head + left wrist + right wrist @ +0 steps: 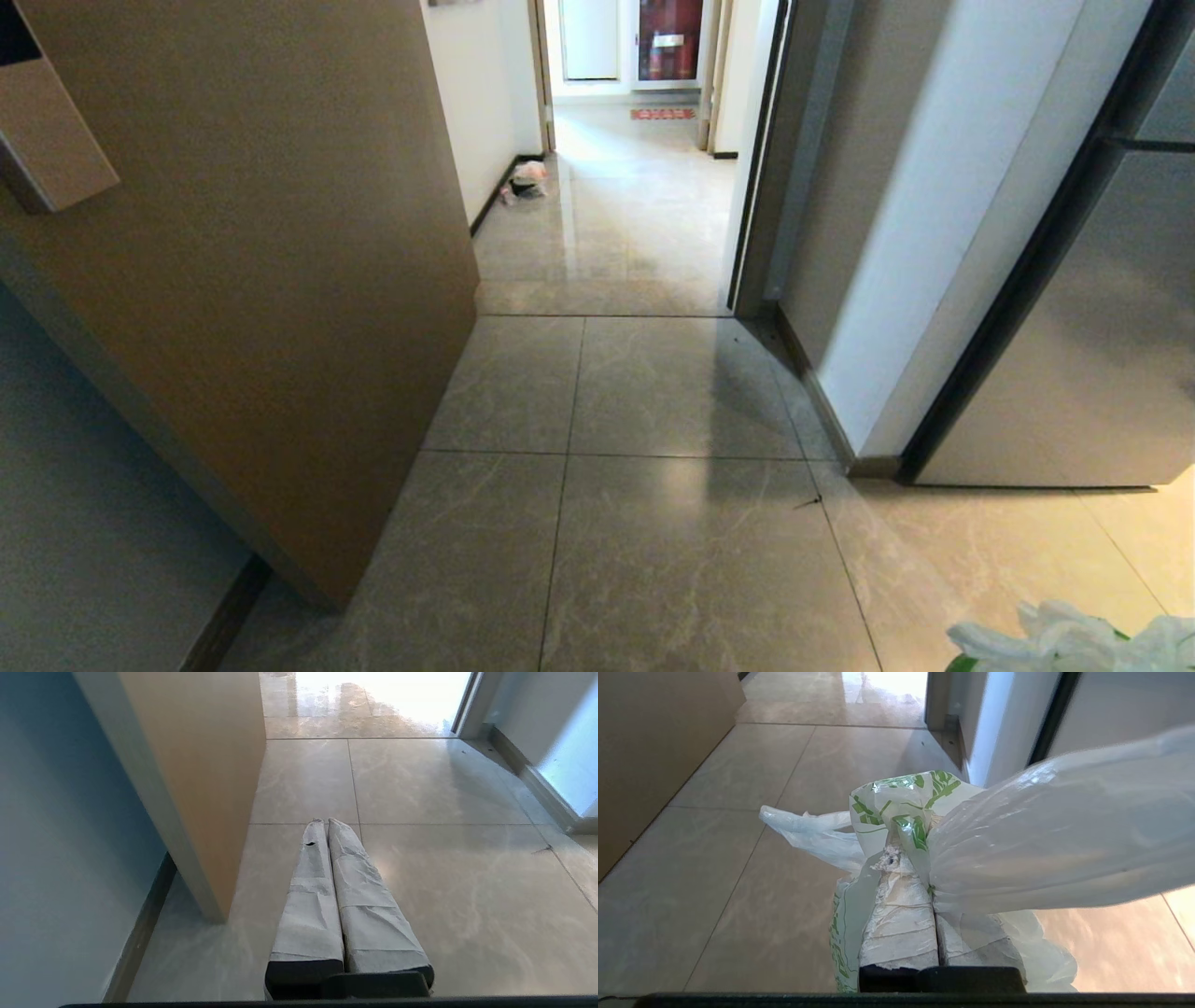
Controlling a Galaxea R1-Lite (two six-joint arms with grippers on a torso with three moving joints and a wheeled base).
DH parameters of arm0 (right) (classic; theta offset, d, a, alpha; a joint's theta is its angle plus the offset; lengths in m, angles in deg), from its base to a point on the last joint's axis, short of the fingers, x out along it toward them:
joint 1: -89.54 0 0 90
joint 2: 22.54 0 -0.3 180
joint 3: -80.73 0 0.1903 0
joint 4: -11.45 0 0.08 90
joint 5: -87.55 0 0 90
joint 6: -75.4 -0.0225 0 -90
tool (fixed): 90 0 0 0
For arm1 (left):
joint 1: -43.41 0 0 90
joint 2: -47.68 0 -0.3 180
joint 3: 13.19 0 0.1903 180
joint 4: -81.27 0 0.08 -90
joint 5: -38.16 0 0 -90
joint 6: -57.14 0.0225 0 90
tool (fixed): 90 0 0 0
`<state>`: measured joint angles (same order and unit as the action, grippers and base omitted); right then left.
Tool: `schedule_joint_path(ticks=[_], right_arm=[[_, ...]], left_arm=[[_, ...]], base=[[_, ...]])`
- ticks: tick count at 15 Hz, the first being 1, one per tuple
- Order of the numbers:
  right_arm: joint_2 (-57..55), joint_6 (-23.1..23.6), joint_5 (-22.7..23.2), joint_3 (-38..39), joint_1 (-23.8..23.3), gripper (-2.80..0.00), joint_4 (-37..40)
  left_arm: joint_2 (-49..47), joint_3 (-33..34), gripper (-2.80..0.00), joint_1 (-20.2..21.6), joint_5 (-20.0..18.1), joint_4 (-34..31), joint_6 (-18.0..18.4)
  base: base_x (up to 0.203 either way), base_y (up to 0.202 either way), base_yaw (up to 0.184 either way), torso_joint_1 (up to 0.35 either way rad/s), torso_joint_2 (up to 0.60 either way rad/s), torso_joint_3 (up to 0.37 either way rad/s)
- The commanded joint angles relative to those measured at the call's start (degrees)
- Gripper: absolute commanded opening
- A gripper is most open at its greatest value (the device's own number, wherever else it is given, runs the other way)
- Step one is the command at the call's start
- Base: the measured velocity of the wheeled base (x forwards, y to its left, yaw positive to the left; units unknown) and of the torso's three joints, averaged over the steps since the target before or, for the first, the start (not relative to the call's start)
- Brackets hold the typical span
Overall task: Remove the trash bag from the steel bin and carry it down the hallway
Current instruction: Put the trash bag at the door
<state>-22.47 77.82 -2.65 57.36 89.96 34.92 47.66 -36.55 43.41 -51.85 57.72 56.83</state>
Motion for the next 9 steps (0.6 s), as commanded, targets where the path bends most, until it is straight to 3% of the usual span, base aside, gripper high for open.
schedule_joint_path(ticks=[1,9], right_arm=[[2.2,0.0,0.0,0.0,0.0,-2.8,0.0],[2.2,0.0,0.0,0.0,0.0,-2.8,0.0]], left_arm=[[-0.1,0.0,-2.8,0.0,0.0,0.0,0.0],[-0.1,0.0,-2.8,0.0,0.0,0.0,0.0]], base=[[0.195,0.0,-0.001,0.002,0.01,0.006],[0.192,0.0,0.002,0.002,0.0,0.002]])
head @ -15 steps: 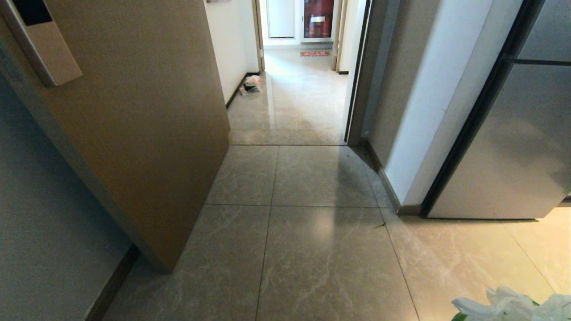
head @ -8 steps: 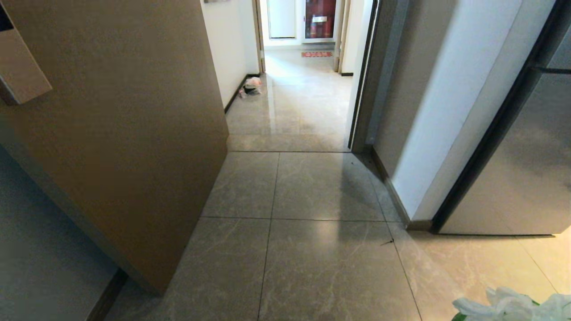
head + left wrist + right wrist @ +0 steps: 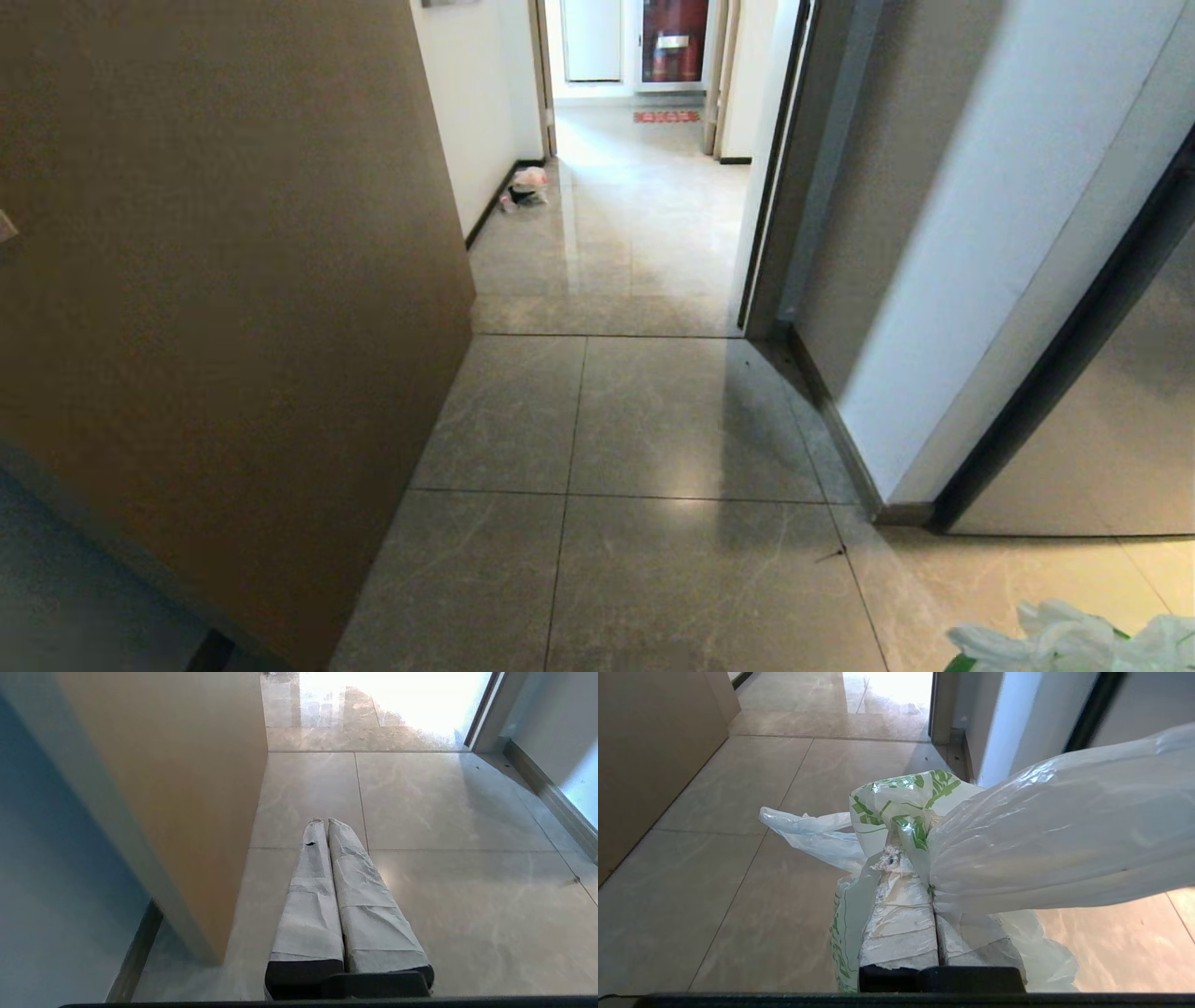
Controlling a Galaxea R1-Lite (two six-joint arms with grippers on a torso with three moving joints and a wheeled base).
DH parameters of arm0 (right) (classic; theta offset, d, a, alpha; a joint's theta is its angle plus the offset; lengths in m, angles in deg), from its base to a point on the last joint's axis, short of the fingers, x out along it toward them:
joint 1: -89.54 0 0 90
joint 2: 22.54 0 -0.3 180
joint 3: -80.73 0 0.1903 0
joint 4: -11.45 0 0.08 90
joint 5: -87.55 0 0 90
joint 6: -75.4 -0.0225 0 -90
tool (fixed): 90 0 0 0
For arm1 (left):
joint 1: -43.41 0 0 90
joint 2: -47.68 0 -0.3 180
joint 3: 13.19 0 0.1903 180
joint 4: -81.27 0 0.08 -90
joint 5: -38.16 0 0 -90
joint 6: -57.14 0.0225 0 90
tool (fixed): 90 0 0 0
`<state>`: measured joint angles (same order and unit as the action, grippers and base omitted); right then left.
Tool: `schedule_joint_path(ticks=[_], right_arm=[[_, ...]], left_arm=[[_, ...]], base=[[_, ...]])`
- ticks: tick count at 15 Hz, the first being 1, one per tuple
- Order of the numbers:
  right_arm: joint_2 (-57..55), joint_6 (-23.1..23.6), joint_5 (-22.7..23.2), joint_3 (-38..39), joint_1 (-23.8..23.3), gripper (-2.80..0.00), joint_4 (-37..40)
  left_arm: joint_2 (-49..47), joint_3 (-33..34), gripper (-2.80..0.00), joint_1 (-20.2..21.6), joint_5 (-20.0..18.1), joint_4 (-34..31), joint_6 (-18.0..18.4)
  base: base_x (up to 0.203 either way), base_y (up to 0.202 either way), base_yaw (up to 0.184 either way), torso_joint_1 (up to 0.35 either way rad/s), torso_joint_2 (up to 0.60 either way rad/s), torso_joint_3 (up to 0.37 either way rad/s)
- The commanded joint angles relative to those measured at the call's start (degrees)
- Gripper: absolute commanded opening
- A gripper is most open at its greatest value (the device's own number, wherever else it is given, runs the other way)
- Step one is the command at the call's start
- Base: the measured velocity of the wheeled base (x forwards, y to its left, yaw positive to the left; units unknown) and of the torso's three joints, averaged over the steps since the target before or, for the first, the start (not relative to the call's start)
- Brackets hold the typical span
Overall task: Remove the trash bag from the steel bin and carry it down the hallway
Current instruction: Put the trash bag at the door
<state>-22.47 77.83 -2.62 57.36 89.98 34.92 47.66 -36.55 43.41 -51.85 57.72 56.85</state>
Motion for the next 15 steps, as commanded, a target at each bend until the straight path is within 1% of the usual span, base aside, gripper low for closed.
schedule_joint_path(ticks=[1,15], right_arm=[[2.2,0.0,0.0,0.0,0.0,-2.8,0.0],[2.2,-0.1,0.0,0.0,0.0,-2.8,-0.1]], left_arm=[[-0.1,0.0,-2.8,0.0,0.0,0.0,0.0],[-0.1,0.0,-2.8,0.0,0.0,0.0,0.0]], base=[[0.191,0.0,-0.001,0.002,0.0,-0.001],[0.193,0.0,0.001,0.002,0.0,0.002]])
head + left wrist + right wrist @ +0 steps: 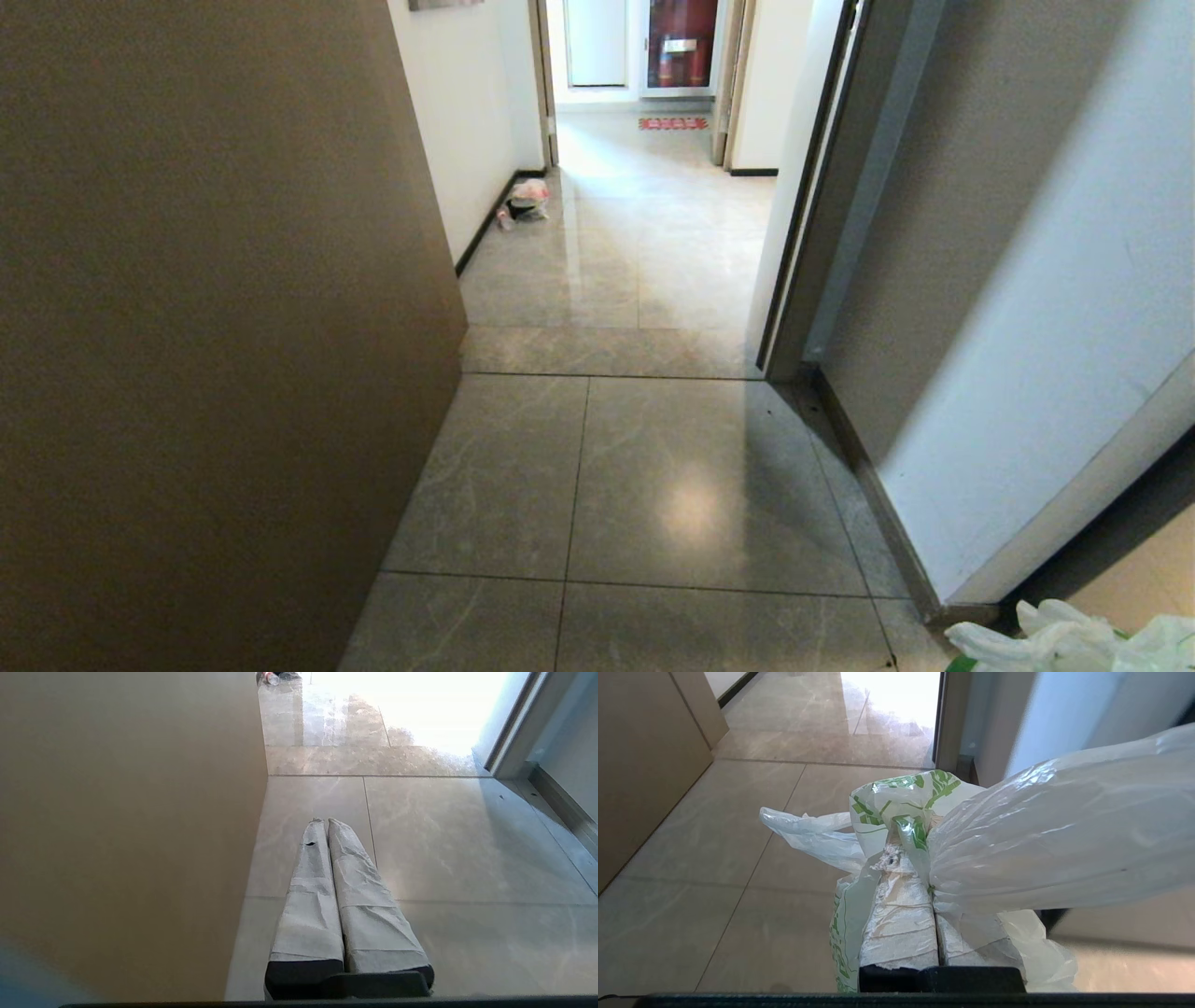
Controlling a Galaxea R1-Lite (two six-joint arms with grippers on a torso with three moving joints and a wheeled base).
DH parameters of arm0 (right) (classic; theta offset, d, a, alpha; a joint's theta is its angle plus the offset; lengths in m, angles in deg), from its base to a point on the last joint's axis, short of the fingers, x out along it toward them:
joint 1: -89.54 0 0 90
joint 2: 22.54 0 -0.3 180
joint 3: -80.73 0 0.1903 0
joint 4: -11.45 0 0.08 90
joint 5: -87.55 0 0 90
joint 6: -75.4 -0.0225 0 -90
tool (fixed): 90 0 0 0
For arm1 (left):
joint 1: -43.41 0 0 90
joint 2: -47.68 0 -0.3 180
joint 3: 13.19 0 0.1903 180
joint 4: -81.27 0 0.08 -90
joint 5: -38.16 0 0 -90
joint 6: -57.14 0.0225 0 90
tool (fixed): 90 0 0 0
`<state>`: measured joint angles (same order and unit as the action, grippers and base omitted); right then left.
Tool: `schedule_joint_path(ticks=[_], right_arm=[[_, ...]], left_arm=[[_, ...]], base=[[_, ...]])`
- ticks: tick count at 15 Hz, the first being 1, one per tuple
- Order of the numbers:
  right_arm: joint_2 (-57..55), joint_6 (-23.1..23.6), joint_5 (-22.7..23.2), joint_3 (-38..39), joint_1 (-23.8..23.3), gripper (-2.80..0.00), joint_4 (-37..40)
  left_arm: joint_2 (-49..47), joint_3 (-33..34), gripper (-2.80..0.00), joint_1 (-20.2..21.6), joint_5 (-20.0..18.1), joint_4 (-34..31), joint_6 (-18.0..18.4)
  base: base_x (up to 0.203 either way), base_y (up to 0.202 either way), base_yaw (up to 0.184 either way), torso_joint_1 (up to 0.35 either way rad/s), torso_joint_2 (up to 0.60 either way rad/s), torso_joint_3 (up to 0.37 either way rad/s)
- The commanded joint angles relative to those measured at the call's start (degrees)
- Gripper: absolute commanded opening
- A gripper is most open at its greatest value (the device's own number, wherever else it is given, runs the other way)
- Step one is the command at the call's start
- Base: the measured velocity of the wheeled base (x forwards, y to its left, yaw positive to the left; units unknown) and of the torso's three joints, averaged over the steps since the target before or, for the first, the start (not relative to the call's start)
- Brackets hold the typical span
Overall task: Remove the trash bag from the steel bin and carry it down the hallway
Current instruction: Put the trash bag at the door
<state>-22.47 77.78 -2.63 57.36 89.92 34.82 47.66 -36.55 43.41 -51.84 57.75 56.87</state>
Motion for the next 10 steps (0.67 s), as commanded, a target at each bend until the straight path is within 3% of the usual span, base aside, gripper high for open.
schedule_joint_path(ticks=[1,10], right_arm=[[2.2,0.0,0.0,0.0,0.1,-2.8,0.0],[2.2,0.0,0.0,0.0,0.1,-2.8,0.0]], left_arm=[[-0.1,0.0,-2.8,0.0,0.0,0.0,-0.1],[-0.1,0.0,-2.8,0.0,0.0,0.0,0.0]], base=[[0.195,0.0,0.001,0.002,0.01,-0.002],[0.193,0.0,0.001,0.002,0.0,0.002]])
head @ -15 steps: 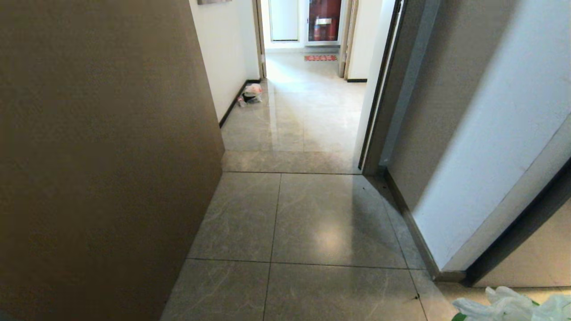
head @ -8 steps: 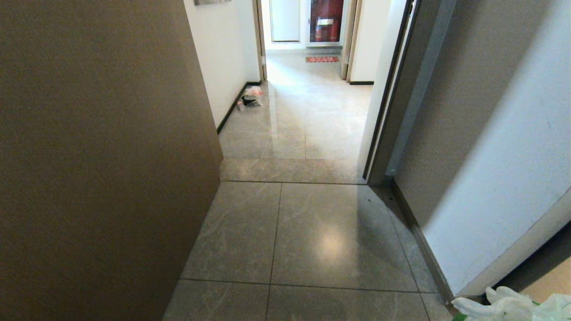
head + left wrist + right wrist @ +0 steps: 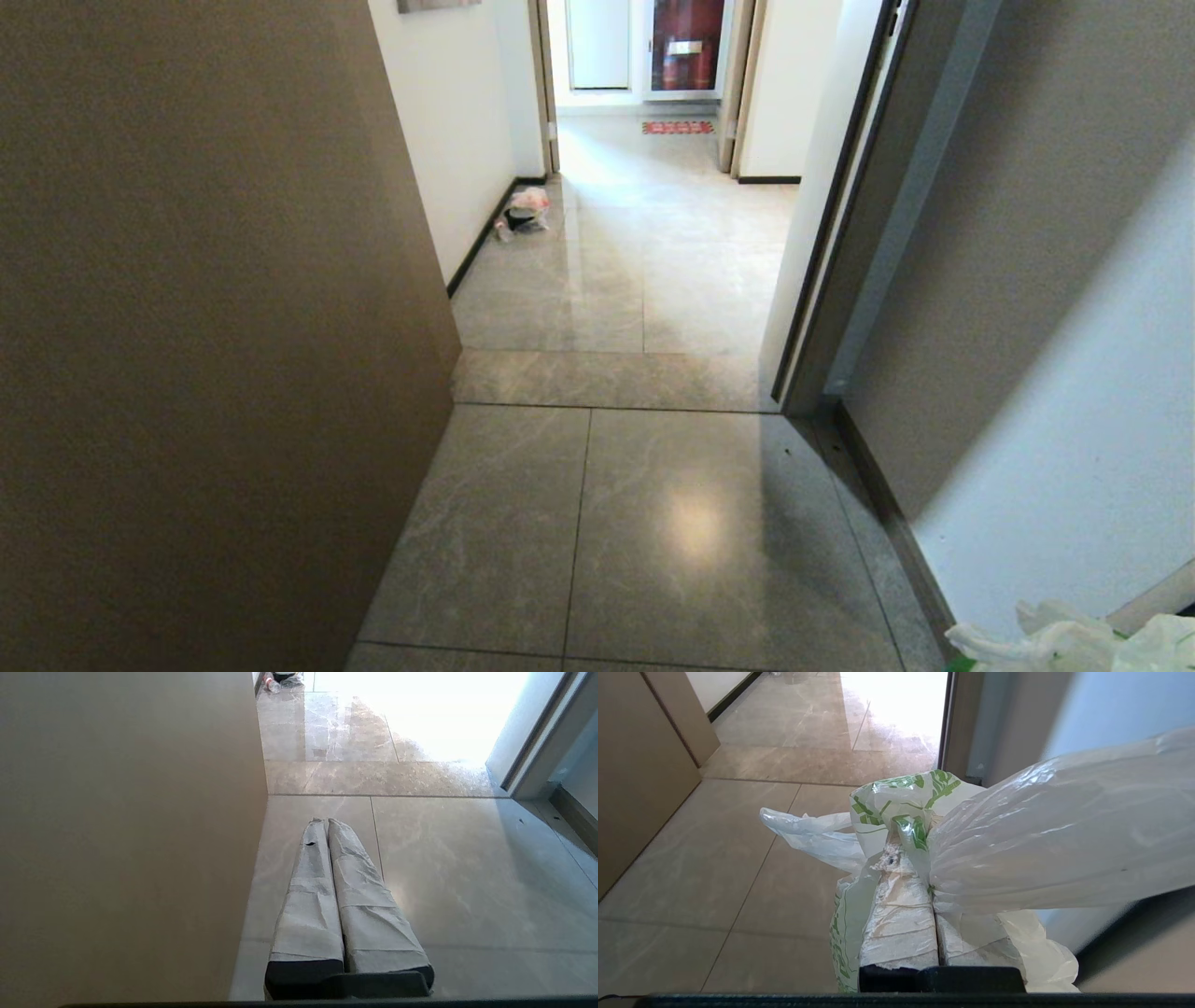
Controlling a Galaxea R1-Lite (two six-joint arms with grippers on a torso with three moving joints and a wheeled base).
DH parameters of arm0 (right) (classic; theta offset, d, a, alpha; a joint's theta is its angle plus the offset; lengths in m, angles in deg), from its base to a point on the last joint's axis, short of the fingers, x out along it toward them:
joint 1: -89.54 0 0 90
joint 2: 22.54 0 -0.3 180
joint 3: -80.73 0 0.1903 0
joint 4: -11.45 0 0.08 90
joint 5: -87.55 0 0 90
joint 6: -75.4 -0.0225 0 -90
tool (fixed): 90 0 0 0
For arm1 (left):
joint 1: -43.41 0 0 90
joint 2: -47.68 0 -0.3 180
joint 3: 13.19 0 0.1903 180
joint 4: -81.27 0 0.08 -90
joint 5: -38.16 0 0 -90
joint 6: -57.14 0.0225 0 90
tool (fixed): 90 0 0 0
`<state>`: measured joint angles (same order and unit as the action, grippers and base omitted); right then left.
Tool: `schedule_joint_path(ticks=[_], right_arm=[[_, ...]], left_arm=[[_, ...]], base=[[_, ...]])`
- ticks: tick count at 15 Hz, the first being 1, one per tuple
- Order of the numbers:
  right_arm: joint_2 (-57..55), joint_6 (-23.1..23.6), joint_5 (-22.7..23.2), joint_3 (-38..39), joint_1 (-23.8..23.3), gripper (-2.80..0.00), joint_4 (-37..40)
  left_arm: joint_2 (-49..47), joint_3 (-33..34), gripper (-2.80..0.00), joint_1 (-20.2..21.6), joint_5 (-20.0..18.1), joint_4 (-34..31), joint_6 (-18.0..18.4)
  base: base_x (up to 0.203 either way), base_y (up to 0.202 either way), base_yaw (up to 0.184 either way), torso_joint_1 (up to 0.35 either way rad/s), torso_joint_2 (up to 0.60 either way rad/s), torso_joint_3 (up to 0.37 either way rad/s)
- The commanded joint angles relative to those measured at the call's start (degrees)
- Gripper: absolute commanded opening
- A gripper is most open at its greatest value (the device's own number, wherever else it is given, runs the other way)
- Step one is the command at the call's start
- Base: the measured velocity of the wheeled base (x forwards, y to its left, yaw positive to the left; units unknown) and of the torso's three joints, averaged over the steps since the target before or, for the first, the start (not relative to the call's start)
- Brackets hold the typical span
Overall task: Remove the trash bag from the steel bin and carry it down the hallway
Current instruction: Put the trash bag at the door
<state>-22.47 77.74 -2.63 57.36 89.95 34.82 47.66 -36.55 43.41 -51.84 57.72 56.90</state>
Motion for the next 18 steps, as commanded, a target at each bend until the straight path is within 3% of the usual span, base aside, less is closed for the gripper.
schedule_joint_path(ticks=[1,18], right_arm=[[2.2,0.0,0.0,0.0,0.0,-2.8,0.0],[2.2,0.1,0.0,0.0,0.0,-2.8,0.0]], left_arm=[[-0.1,0.0,-2.8,0.0,0.0,0.0,0.0],[-0.1,0.0,-2.8,0.0,0.0,0.0,0.0]], base=[[0.19,0.0,0.001,0.002,0.0,0.002],[0.192,0.0,0.0,0.002,0.0,0.002]])
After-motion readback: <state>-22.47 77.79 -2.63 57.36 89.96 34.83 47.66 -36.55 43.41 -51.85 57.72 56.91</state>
